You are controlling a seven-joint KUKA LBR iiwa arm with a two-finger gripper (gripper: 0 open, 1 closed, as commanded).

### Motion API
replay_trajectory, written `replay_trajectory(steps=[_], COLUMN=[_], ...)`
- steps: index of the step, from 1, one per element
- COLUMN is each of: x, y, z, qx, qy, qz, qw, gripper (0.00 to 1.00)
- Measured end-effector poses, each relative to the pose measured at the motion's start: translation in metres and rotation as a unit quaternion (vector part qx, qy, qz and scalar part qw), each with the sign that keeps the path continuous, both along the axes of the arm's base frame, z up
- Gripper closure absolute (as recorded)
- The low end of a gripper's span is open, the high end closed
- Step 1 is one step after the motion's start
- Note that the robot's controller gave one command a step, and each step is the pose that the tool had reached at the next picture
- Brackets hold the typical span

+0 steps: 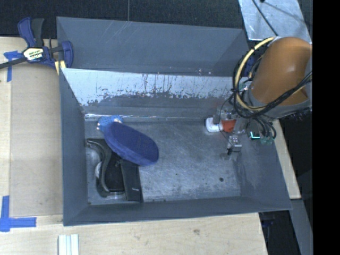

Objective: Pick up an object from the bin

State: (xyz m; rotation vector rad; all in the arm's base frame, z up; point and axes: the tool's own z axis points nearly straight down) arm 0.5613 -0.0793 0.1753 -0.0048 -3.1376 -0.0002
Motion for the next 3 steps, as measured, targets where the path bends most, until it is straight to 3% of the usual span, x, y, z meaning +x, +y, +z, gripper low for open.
replay_trajectory(steps=[1,2,3], x=[0.046,0.067,0.068], y=[-0.055,-0.073,-0.072], z=[-0.086,-0.096,-0.093], qx=[0.000,-0.001,-0.001], qy=[-0.0031,-0.0054,-0.0076], qz=[0.145,0.112,0.112], qw=[0.9895,0.9937,0.9937], gripper=[0.00,0.00,1.00])
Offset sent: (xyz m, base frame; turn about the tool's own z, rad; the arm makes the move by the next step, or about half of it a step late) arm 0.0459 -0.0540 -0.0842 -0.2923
